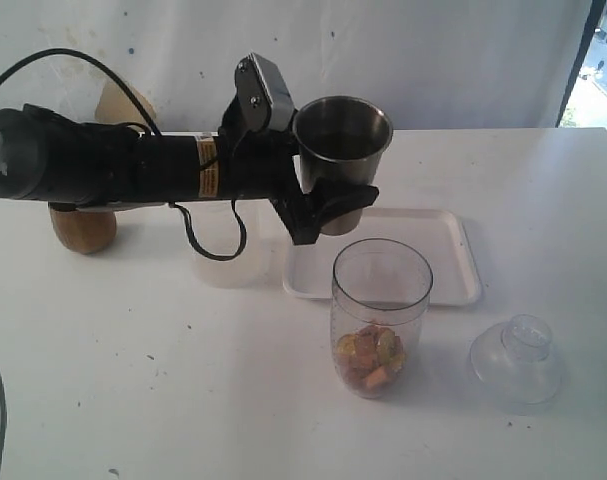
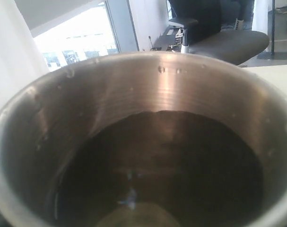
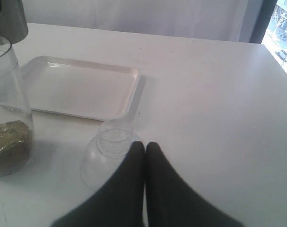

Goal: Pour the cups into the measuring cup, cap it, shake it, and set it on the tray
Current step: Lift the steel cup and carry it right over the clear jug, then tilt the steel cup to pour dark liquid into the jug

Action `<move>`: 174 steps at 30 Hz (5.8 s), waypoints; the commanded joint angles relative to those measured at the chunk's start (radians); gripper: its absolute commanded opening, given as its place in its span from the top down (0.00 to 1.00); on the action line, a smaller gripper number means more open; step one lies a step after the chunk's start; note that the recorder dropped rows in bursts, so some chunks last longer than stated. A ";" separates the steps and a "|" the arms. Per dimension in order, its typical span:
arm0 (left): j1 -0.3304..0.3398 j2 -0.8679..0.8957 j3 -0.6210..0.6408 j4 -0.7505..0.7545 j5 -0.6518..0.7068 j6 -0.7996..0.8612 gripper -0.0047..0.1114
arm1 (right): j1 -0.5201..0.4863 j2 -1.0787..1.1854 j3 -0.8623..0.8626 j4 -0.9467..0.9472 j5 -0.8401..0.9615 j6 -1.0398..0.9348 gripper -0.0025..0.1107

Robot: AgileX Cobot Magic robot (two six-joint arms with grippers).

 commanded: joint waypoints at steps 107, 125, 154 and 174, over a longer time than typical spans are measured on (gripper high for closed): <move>-0.042 -0.045 -0.016 0.009 -0.037 0.636 0.96 | -0.002 -0.006 0.005 0.001 -0.007 -0.001 0.98; -0.092 -0.045 -0.016 -0.049 0.016 0.776 0.96 | -0.002 -0.006 0.005 0.001 -0.007 -0.001 0.98; -0.092 -0.045 -0.016 -0.035 0.120 0.991 0.96 | -0.002 -0.006 0.005 0.001 -0.007 -0.001 0.98; -0.092 -0.045 -0.016 0.003 0.159 1.037 0.96 | -0.002 -0.006 0.005 0.001 -0.007 -0.001 0.98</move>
